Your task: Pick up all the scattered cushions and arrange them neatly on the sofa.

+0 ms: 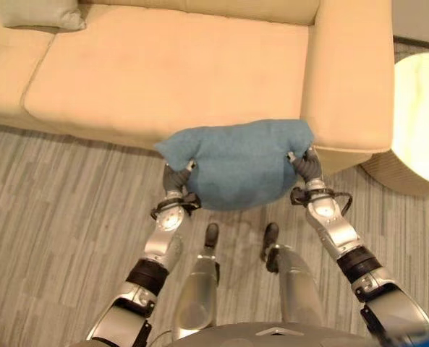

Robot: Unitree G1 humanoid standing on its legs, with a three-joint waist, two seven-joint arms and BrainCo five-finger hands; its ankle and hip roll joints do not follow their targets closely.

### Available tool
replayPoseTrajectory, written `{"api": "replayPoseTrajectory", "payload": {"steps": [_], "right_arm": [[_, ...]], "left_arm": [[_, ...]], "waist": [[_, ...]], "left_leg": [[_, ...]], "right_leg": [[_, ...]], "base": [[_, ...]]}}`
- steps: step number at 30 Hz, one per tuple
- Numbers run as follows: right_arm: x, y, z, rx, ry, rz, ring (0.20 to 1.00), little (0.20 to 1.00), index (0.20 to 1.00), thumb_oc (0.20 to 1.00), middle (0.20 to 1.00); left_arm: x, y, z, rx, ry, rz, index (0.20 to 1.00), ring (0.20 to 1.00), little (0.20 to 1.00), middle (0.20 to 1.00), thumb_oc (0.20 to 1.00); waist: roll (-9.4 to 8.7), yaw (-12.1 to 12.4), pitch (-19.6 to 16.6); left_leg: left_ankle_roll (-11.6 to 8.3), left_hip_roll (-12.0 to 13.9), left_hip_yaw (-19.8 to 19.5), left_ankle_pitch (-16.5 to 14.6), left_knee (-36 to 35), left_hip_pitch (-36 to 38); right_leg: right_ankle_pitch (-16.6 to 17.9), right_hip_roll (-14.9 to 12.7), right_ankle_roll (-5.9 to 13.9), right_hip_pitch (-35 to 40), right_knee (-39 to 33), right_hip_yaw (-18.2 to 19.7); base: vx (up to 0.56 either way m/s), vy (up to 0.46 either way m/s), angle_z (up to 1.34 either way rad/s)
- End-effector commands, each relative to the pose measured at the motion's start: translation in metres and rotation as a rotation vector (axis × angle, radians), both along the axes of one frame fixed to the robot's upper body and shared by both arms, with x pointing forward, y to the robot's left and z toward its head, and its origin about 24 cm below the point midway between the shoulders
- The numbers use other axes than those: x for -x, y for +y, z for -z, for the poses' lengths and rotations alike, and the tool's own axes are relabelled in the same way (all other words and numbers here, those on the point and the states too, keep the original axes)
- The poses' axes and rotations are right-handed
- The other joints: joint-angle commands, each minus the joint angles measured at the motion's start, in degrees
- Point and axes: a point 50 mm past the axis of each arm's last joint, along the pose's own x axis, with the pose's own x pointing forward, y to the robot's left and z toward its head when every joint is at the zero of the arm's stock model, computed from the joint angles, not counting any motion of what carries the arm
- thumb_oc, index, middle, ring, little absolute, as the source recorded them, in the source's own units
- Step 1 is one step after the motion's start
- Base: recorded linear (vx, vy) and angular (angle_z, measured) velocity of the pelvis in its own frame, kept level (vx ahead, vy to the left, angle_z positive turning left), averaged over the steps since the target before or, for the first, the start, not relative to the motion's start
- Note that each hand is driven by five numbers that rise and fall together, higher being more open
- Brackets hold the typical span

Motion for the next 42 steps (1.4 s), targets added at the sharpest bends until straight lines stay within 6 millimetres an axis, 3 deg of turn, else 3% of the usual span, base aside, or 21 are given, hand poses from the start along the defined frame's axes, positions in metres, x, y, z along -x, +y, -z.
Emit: {"api": "replayPoseTrajectory", "payload": {"steps": [1, 6, 8, 11, 12, 13, 15, 16, 18, 19, 22, 25, 28, 29, 32, 34, 35, 38, 40, 41, 42], "right_arm": [[0.002, 0.024, -0.039, -0.033, -0.216, -0.143, 0.200, 0.200, 0.200, 0.200, 0.200], [0.010, 0.012, -0.023, -0.032, -0.158, -0.101, 0.200, 0.200, 0.200, 0.200, 0.200], [0.010, 0.019, -0.019, -0.031, -0.138, -0.128, 0.200, 0.200, 0.200, 0.200, 0.200], [0.012, 0.020, -0.015, -0.039, -0.118, -0.130, 0.200, 0.200, 0.200, 0.200, 0.200], [0.012, 0.023, -0.013, -0.032, -0.111, -0.144, 0.200, 0.200, 0.200, 0.200, 0.200], [0.012, 0.023, -0.013, -0.033, -0.111, -0.144, 0.200, 0.200, 0.200, 0.200, 0.200], [0.013, 0.025, -0.011, -0.037, -0.099, -0.147, 0.200, 0.200, 0.200, 0.200, 0.200], [0.012, 0.028, -0.013, -0.035, -0.107, -0.154, 0.200, 0.200, 0.200, 0.200, 0.200], [0.012, 0.030, -0.014, -0.039, -0.114, -0.160, 0.200, 0.200, 0.200, 0.200, 0.200], [0.012, 0.028, -0.014, -0.041, -0.113, -0.158, 0.200, 0.200, 0.200, 0.200, 0.200], [0.010, 0.027, -0.015, -0.044, -0.112, -0.154, 0.200, 0.200, 0.200, 0.200, 0.200], [0.007, 0.026, -0.018, -0.055, -0.121, -0.147, 0.200, 0.200, 0.200, 0.200, 0.200], [0.007, 0.023, -0.019, -0.052, -0.127, -0.147, 0.200, 0.200, 0.200, 0.200, 0.200], [0.007, 0.020, -0.020, -0.050, -0.133, -0.134, 0.200, 0.200, 0.200, 0.200, 0.200], [0.007, 0.015, -0.020, -0.063, -0.133, -0.120, 0.200, 0.200, 0.200, 0.200, 0.200], [0.006, 0.016, -0.021, -0.059, -0.135, -0.121, 0.200, 0.200, 0.200, 0.200, 0.200], [0.006, 0.017, -0.022, -0.063, -0.135, -0.122, 0.200, 0.200, 0.200, 0.200, 0.200], [0.005, 0.019, -0.021, -0.065, -0.133, -0.126, 0.200, 0.200, 0.200, 0.200, 0.200], [0.006, 0.020, -0.019, -0.061, -0.123, -0.127, 0.200, 0.200, 0.200, 0.200, 0.200], [0.006, 0.020, -0.019, -0.061, -0.123, -0.127, 0.200, 0.200, 0.200, 0.200, 0.200], [0.006, 0.022, -0.017, -0.060, -0.118, -0.123, 0.200, 0.200, 0.200, 0.200, 0.200]], "left_arm": [[-0.005, -0.029, -0.038, -0.012, -0.224, 0.184, 0.200, 0.200, 0.200, 0.200, 0.200], [0.007, -0.030, -0.020, -0.042, -0.158, 0.228, 0.200, 0.200, 0.200, 0.200, 0.200], [0.014, -0.022, -0.015, -0.047, -0.141, 0.214, 0.200, 0.200, 0.200, 0.200, 0.200], [0.021, -0.020, -0.007, -0.038, -0.106, 0.217, 0.200, 0.200, 0.200, 0.200, 0.200], [0.023, -0.018, -0.007, -0.048, -0.104, 0.217, 0.200, 0.200, 0.200, 0.200, 0.200], [0.023, -0.018, -0.007, -0.048, -0.104, 0.217, 0.200, 0.200, 0.200, 0.200, 0.200], [0.025, -0.017, -0.004, -0.059, -0.092, 0.223, 0.200, 0.200, 0.200, 0.200, 0.200], [0.023, -0.015, -0.005, -0.073, -0.098, 0.221, 0.200, 0.200, 0.200, 0.200, 0.200], [0.023, -0.015, -0.005, -0.089, -0.097, 0.221, 0.200, 0.200, 0.200, 0.200, 0.200], [0.022, -0.015, -0.006, -0.091, -0.101, 0.218, 0.200, 0.200, 0.200, 0.200, 0.200], [0.022, -0.016, -0.006, -0.090, -0.101, 0.225, 0.200, 0.200, 0.200, 0.200, 0.200], [0.017, -0.018, -0.012, -0.107, -0.118, 0.232, 0.200, 0.200, 0.200, 0.200, 0.200], [0.016, -0.020, -0.010, -0.106, -0.113, 0.239, 0.200, 0.200, 0.200, 0.200, 0.200], [0.016, -0.022, -0.010, -0.093, -0.114, 0.243, 0.200, 0.200, 0.200, 0.200, 0.200], [0.015, -0.027, -0.013, -0.069, -0.129, 0.261, 0.200, 0.200, 0.200, 0.200, 0.200], [0.014, -0.029, -0.014, -0.060, -0.134, 0.267, 0.200, 0.200, 0.200, 0.200, 0.200], [0.014, -0.028, -0.015, -0.058, -0.134, 0.263, 0.200, 0.200, 0.200, 0.200, 0.200], [0.015, -0.026, -0.014, -0.072, -0.128, 0.264, 0.200, 0.200, 0.200, 0.200, 0.200], [0.016, -0.027, -0.012, -0.081, -0.119, 0.268, 0.200, 0.200, 0.200, 0.200, 0.200], [0.016, -0.027, -0.012, -0.081, -0.119, 0.268, 0.200, 0.200, 0.200, 0.200, 0.200], [0.015, -0.026, -0.016, -0.081, -0.132, 0.263, 0.200, 0.200, 0.200, 0.200, 0.200]], "waist": [[-2.26, -0.56, -5.50], [-2.62, -0.23, -9.27], [-3.55, 1.73, -10.62], [-4.18, 2.95, -11.30], [-4.04, 3.95, -11.03], [-4.08, 4.02, -11.00], [-4.16, 4.01, -10.62], [-3.57, 3.85, -9.92], [-3.15, 3.14, -9.82], [-3.23, 2.65, -10.10], [-3.58, 1.64, -10.26], [-4.53, 0.17, -9.81], [-5.76, -0.10, -10.81], [-5.89, -0.61, -11.07], [-6.84, -0.68, -10.96], [-7.02, -0.19, -10.38], [-7.33, 0.14, -10.13], [-7.51, 1.02, -10.75], [-7.11, 1.20, -11.41], [-7.12, 1.20, -11.39], [-6.83, 2.81, -11.15]], "left_leg": [[-1.79, 0.40, 6.22, 0.27, 3.29, 1.83], [-0.50, -0.94, 11.49, 2.48, -4.18, 6.20], [1.65, -2.73, 9.43, -0.55, -4.17, 9.44], [3.17, -3.37, 9.75, -2.25, -3.85, 11.29], [4.57, -4.65, 8.58, -3.43, -3.57, 12.61], [4.61, -4.70, 8.66, -3.44, -3.58, 12.65], [5.89, -5.32, 8.66, -3.86, -3.64, 13.29], [7.23, -5.69, 7.97, -4.34, -3.25, 13.95], [7.86, -5.53, 6.69, -5.01, -3.22, 14.88], [7.99, -5.84, 5.47, -5.18, -3.96, 15.92], [7.90, -6.33, 3.94, -5.33, -5.17, 17.17], [7.48, -7.55, 1.87, -6.46, -5.07, 18.59], [6.52, -8.55, 1.43, -8.60, -1.99, 18.67], [5.30, -8.22, 1.94, -8.54, 0.91, 18.09], [1.32, -6.74, 4.52, -5.29, 14.06, 11.91], [0.94, -6.60, 4.97, -4.63, 17.31, 9.83], [2.30, -4.61, 7.72, -5.42, 15.94, 8.01], [3.81, -4.17, 8.87, -6.33, 7.29, 7.35], [3.70, -3.36, 9.48, -2.42, 1.04, 6.57], [3.70, -3.37, 9.49, -2.40, 1.00, 6.61], [2.84, -3.12, 8.33, 1.64, -0.36, 3.18]], "right_leg": [[2.73, 1.70, 5.57, 12.32, -14.39, -2.11], [4.17, 2.56, 6.83, 18.01, -18.20, -4.85], [4.28, 2.06, 7.48, 20.18, -17.69, -3.38], [4.17, 0.85, 8.45, 21.47, -16.05, -2.42], [5.43, -0.73, 9.38, 20.62, -11.32, -1.24], [5.35, -0.81, 9.43, 20.55, -11.14, -1.14], [9.45, -2.66, 10.99, 18.56, -5.40, 0.38], [11.59, -3.29, 11.45, 16.08, 0.88, 2.55], [10.02, -1.05, 10.59, 12.83, 3.86, 6.38], [8.91, 0.88, 9.72, 10.72, 1.56, 8.32], [8.12, 3.20, 8.80, 9.12, -4.56, 9.48], [10.51, 4.79, 9.06, 7.25, -12.96, 9.71], [9.95, 5.28, 8.63, 12.19, -16.91, 10.48], [9.26, 6.24, 7.81, 13.63, -17.32, 11.58], [8.89, 5.55, 6.47, 17.24, -19.56, 8.91], [8.59, 5.33, 6.08, 18.10, -19.87, 8.30], [7.68, 5.04, 5.82, 19.11, -20.15, 7.47], [6.97, 5.18, 6.31, 20.48, -21.17, 7.66], [6.28, 5.88, 6.51, 21.42, -21.66, 7.90], [6.28, 5.87, 6.51, 21.44, -21.67, 7.91], [4.73, 6.85, 6.07, 23.30, -21.31, 9.20]], "base": [[0.20, 0.000, 0.57], [0.18, 0.061, 0.48], [0.24, 0.210, 0.12], [0.17, 0.224, -0.26], [0.11, 0.257, -0.05], [0.08, 0.252, -0.04], [0.03, 0.223, -0.01], [0.07, 0.280, 0.05], [0.14, 0.201, -0.02], [0.14, 0.084, 0.06], [0.18, 0.009, 0.00], [0.21, -0.012, 0.37], [0.25, -0.038, 0.72], [0.17, -0.032, 0.71], [0.16, -0.069, 0.56], [0.06, -0.039, 0.43], [0.12, -0.024, 0.09], [0.20, 0.020, 0.03], [0.19, 0.060, 0.06], [0.29, 0.135, -0.02], [0.21, 0.107, -0.05]]}}
